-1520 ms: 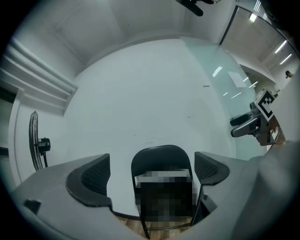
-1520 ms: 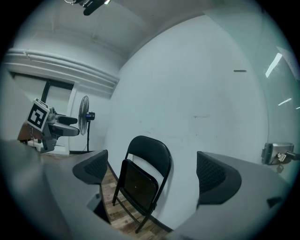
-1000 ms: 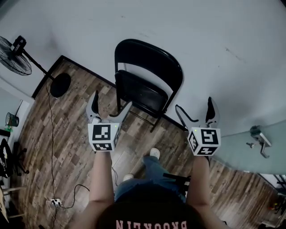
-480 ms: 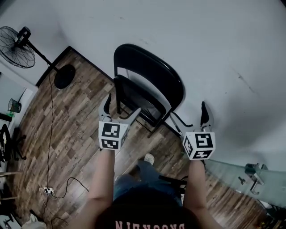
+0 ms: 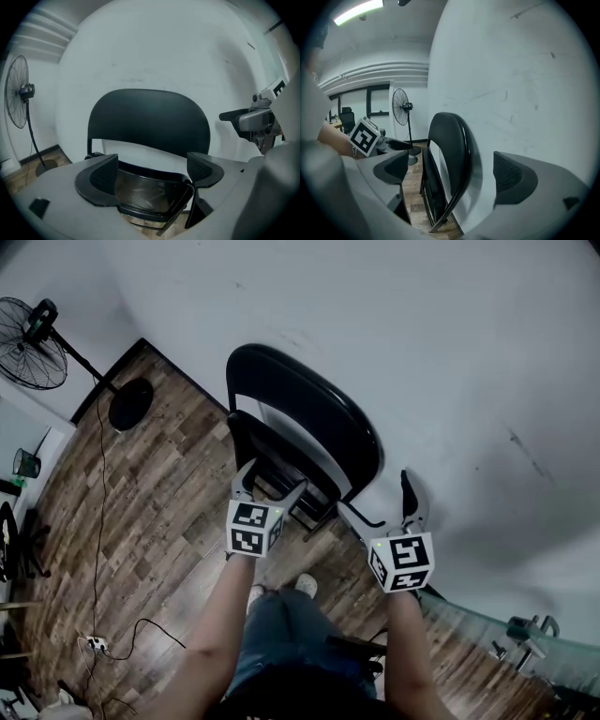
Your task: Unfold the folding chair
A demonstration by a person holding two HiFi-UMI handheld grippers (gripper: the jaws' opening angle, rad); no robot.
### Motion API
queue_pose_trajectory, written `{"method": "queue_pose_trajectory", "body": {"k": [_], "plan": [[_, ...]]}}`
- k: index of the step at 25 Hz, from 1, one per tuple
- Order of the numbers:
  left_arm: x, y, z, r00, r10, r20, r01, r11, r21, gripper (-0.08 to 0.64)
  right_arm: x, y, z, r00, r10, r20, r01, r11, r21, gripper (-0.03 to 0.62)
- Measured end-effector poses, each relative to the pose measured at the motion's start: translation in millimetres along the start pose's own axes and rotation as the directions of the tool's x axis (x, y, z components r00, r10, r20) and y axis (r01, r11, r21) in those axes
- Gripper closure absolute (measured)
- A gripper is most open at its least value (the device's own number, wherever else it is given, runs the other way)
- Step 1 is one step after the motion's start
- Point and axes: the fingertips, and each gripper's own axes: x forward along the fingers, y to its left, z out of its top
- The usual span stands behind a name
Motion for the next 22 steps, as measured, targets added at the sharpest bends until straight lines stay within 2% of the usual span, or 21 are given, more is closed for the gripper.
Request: {"method": "queue_pose_trajectory", "body": {"k": [6, 10, 12, 15, 19, 22], "plan": [[34.7, 6.3, -30.4, 0.999, -0.025, -0.045, 0.019, 0.993, -0.118, 0.163, 10.6, 4.1, -14.8, 0.999, 0.017, -0.03, -0.017, 1.0, -0.001, 0.026], [51.1, 8.8, -48.8, 0.995, -0.041, -0.087, 0.019, 0.969, -0.247, 0.201, 13.2, 8.3, -23.9, 0.998, 0.04, -0.054, -0.04, 0.999, 0.017, 0.026], [59.6, 6.4, -56.4, 0.993, -0.062, -0.099, 0.026, 0.942, -0.335, 0.201, 14.0, 7.5, -25.6, 0.997, 0.049, -0.063, -0.048, 0.999, 0.01, 0.026], [71.3, 3.5, -66.2, 0.99, -0.088, -0.109, 0.028, 0.886, -0.462, 0.207, 14.5, 5.7, -27.2, 0.996, 0.051, -0.07, -0.051, 0.999, 0.01, 0.026], [85.6, -4.9, -74.2, 0.987, -0.126, -0.102, 0.049, 0.83, -0.556, 0.221, 15.0, 4.9, -34.4, 0.995, 0.053, -0.083, -0.051, 0.998, 0.021, 0.026], [95.5, -7.1, -72.1, 0.99, -0.119, -0.068, 0.05, 0.776, -0.629, 0.287, 17.4, 4.4, -39.0, 0.995, 0.052, -0.089, -0.051, 0.998, 0.023, 0.026]]}}
